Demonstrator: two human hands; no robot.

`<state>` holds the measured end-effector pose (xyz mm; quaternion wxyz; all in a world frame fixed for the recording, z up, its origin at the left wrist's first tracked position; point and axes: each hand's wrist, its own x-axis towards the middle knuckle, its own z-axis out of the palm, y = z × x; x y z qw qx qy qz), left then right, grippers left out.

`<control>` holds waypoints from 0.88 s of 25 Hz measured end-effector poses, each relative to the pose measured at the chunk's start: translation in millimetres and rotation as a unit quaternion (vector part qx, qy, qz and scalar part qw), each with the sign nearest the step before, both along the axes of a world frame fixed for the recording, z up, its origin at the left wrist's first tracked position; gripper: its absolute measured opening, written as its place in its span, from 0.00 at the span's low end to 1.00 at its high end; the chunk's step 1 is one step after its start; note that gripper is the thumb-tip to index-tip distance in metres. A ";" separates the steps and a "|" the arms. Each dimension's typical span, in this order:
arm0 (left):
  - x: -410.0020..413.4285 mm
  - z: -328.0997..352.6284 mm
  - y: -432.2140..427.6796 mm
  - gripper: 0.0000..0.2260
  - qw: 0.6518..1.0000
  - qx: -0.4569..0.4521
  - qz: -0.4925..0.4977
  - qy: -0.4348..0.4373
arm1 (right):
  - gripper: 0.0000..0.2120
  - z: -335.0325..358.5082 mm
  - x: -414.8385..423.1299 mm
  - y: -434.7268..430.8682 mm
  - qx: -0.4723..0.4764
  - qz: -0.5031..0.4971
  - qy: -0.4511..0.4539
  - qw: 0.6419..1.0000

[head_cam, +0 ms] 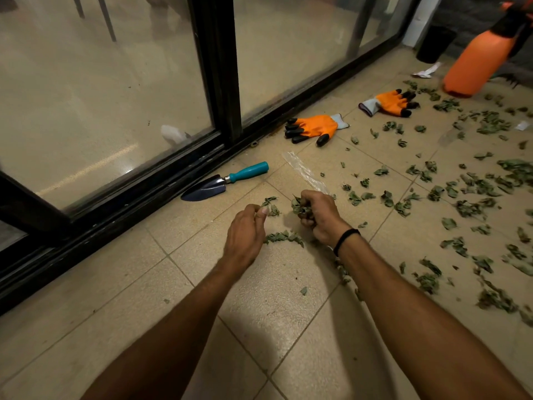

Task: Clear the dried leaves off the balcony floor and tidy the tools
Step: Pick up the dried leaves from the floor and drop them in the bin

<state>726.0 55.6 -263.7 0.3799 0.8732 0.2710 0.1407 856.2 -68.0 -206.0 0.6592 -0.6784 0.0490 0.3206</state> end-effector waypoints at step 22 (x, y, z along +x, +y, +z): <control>-44.3 71.9 26.3 0.08 0.903 -0.332 0.252 -0.108 | 0.06 48.6 -67.7 22.3 0.151 0.023 0.160 0.975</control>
